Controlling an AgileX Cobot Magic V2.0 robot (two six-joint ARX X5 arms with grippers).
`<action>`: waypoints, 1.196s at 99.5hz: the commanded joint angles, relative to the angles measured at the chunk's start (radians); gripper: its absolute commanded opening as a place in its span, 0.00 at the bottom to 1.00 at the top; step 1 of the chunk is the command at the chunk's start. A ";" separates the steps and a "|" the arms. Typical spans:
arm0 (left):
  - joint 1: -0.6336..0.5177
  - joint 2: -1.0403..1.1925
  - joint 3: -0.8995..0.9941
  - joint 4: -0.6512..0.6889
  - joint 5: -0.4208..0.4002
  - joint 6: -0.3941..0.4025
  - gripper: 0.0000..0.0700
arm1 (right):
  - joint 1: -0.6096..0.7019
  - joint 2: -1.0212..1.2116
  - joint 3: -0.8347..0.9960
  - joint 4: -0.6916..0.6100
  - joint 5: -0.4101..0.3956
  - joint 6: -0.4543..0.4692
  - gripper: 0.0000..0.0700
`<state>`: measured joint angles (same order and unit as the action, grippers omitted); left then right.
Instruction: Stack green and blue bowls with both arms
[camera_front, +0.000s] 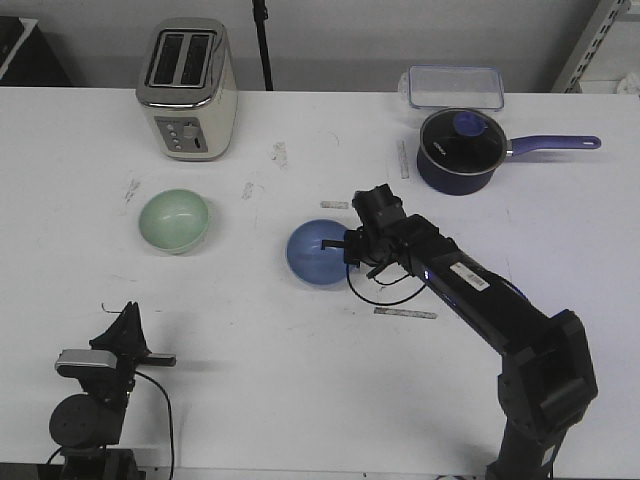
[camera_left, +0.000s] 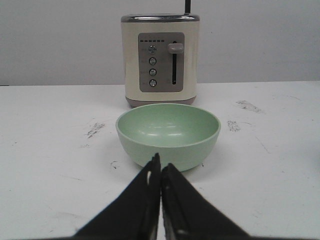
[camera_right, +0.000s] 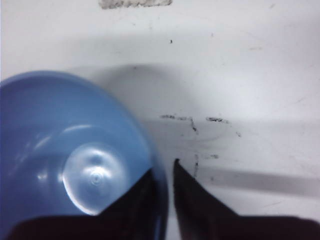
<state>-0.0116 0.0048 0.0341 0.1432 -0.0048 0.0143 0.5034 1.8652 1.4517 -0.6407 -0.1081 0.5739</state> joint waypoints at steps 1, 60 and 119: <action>-0.001 -0.002 -0.023 0.015 -0.003 0.012 0.00 | 0.006 -0.002 0.006 0.010 0.003 0.007 0.33; -0.001 -0.002 -0.023 0.015 -0.003 0.012 0.00 | -0.107 -0.244 -0.023 0.093 0.005 -0.214 0.48; -0.001 -0.002 -0.023 0.015 -0.003 0.012 0.00 | -0.333 -0.613 -0.380 0.477 0.163 -0.653 0.05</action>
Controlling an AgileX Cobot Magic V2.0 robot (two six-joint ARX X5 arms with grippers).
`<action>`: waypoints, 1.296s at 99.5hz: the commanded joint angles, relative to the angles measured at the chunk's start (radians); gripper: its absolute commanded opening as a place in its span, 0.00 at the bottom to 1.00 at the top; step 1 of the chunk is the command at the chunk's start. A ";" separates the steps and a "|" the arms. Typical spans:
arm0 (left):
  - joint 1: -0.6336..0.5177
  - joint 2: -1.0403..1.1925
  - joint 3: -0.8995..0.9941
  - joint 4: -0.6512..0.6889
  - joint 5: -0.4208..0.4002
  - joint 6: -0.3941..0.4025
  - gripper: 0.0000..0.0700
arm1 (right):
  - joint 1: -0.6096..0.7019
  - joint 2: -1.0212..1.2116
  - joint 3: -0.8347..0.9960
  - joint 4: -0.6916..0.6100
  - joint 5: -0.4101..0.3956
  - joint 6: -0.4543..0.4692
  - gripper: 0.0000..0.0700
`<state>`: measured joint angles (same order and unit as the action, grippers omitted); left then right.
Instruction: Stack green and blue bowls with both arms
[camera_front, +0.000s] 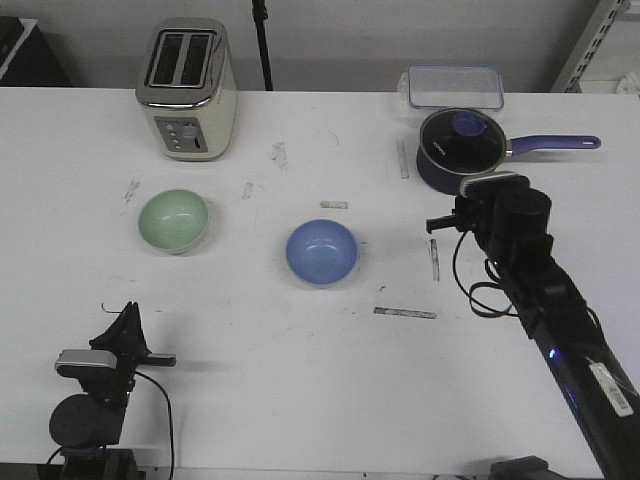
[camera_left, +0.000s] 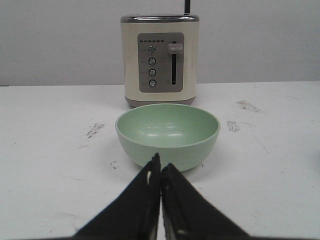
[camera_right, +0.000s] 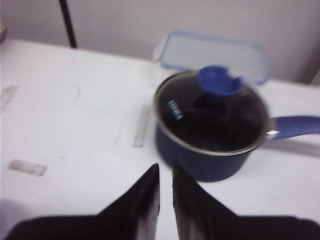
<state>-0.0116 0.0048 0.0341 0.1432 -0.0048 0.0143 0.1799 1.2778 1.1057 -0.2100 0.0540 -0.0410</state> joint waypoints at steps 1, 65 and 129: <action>-0.001 -0.002 -0.023 0.015 -0.003 0.012 0.00 | -0.014 -0.033 -0.044 0.052 -0.001 -0.039 0.05; -0.001 -0.002 -0.023 0.015 -0.003 0.012 0.00 | -0.229 -0.576 -0.547 0.292 -0.143 0.105 0.02; -0.001 -0.002 -0.023 0.015 -0.003 0.012 0.00 | -0.224 -0.959 -0.696 0.148 -0.130 0.104 0.02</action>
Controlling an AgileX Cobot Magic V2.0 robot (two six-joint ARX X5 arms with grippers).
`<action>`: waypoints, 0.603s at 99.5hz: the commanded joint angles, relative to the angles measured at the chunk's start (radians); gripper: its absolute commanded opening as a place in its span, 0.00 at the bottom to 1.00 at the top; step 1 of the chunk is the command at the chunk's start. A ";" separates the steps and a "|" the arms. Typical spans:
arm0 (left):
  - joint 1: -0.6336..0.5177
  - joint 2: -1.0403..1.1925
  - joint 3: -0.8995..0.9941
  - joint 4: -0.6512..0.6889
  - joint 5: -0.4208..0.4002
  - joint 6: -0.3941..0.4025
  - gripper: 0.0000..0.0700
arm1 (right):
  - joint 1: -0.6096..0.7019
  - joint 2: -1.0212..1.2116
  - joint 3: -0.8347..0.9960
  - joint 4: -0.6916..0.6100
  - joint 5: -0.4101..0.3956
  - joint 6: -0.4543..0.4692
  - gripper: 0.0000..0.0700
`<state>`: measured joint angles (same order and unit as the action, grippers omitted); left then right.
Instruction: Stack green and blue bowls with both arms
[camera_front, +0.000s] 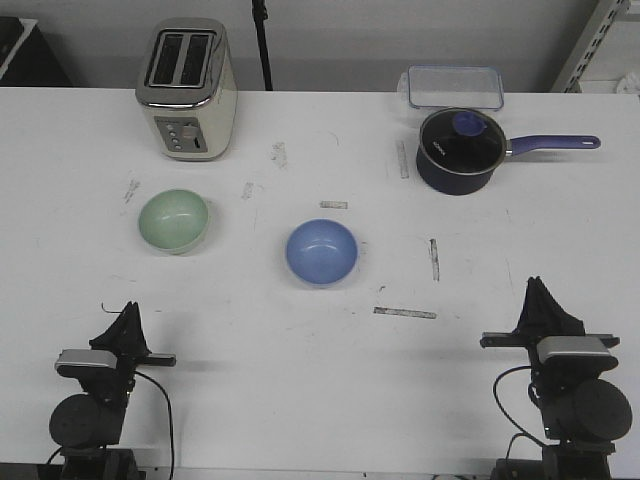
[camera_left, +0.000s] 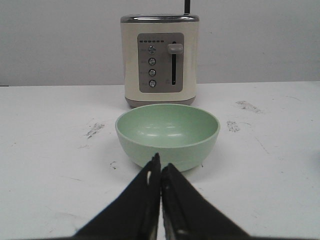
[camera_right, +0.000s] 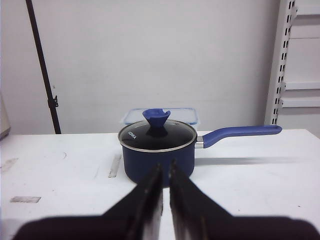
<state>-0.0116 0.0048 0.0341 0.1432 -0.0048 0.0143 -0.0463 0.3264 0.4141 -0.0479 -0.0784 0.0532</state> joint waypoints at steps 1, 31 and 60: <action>-0.001 -0.002 -0.023 0.015 -0.003 0.012 0.00 | 0.002 -0.010 -0.004 -0.017 0.002 0.010 0.02; -0.001 -0.002 -0.023 0.015 -0.003 0.012 0.00 | 0.035 -0.039 -0.004 -0.035 -0.006 0.010 0.02; -0.001 -0.002 -0.023 0.015 -0.003 0.012 0.00 | 0.034 -0.039 -0.004 -0.034 0.005 0.010 0.02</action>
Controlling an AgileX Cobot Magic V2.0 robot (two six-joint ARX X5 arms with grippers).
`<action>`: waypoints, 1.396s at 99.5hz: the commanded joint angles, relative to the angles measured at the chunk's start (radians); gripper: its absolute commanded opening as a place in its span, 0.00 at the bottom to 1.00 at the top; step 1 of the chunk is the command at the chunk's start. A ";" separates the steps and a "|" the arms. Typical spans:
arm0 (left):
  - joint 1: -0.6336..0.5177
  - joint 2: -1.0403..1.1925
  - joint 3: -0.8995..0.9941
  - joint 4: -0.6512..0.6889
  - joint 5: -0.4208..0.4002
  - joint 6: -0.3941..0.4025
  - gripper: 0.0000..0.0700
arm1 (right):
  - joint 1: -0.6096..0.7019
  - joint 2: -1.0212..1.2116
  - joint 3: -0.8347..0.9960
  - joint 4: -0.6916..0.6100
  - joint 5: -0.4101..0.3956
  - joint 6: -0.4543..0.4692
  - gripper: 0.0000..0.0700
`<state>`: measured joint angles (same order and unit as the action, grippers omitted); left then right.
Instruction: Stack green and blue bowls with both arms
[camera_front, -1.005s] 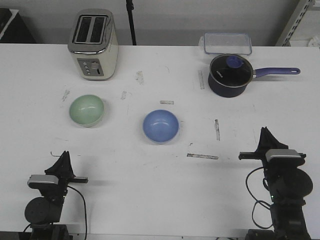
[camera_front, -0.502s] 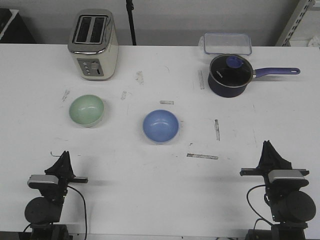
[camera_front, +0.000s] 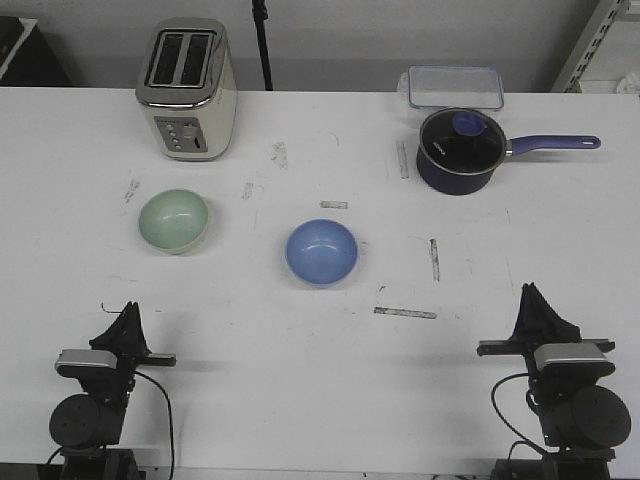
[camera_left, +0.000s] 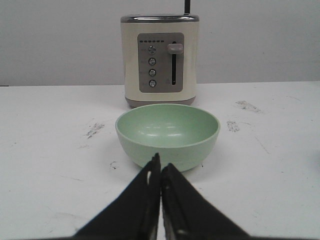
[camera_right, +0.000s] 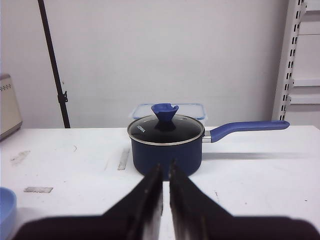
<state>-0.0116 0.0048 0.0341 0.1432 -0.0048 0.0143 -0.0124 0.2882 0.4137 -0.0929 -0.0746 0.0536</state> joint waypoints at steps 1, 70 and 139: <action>-0.001 -0.002 -0.023 0.015 -0.003 0.012 0.00 | 0.000 0.000 -0.004 0.011 0.001 0.009 0.02; -0.001 -0.002 -0.022 0.118 -0.003 -0.077 0.00 | 0.000 0.000 -0.004 0.011 0.001 0.009 0.02; -0.001 0.293 0.438 -0.132 -0.003 -0.082 0.00 | 0.000 0.000 -0.004 0.011 0.001 0.009 0.02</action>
<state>-0.0116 0.2512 0.4122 0.0010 -0.0048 -0.0658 -0.0124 0.2882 0.4137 -0.0933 -0.0750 0.0536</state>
